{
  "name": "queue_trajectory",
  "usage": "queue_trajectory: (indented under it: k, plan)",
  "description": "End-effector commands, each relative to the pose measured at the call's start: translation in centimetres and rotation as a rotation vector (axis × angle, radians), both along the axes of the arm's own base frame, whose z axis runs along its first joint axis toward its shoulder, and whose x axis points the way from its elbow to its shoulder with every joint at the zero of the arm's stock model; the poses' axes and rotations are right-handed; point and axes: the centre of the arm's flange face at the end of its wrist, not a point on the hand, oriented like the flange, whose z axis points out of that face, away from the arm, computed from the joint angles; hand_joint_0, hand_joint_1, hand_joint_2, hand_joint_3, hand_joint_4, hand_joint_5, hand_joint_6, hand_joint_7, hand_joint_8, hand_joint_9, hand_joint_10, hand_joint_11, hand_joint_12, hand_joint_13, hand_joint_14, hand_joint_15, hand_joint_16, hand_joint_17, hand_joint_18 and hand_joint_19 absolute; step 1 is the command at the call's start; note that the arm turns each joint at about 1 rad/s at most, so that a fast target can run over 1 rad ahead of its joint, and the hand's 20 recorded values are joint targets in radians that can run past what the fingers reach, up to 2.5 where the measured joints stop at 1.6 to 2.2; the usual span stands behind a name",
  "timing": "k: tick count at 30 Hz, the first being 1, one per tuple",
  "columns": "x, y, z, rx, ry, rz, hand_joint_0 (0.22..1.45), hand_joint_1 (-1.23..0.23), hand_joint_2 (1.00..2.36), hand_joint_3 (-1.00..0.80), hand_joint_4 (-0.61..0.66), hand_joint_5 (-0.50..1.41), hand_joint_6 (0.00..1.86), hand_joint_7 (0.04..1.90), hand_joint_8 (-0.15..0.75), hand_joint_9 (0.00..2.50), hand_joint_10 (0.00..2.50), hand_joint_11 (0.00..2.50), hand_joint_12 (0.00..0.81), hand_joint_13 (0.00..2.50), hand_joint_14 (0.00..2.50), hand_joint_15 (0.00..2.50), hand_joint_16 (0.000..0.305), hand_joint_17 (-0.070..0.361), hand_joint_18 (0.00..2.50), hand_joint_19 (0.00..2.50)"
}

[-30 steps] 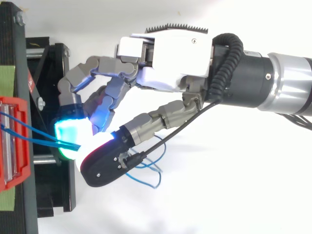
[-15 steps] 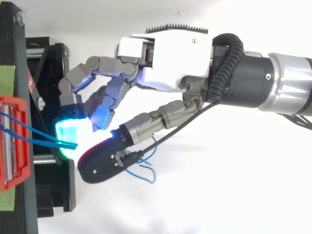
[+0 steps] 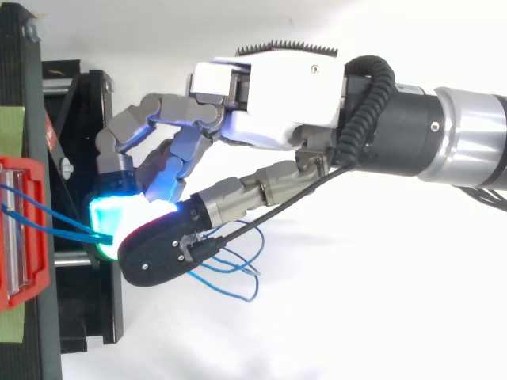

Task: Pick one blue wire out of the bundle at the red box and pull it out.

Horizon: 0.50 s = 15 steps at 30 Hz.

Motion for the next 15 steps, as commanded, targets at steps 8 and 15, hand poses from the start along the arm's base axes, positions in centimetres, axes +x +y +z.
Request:
queue_trajectory:
  k: [8,15]
  plan:
    - [-0.02,0.14,-0.08,0.001,0.001,0.001,0.44,-0.49,1.00,-0.50,0.18,-0.13,0.85,1.03,0.310,1.24,0.02,0.83,0.422,0.81,0.02,0.49,0.065,0.147,0.60,0.44]
    - [-0.01,0.14,-0.04,0.001,0.003,0.001,0.42,-0.61,1.00,-0.50,0.18,-0.12,0.84,1.05,0.314,1.28,0.02,0.83,0.423,0.83,0.02,0.48,0.066,0.149,0.62,0.44]
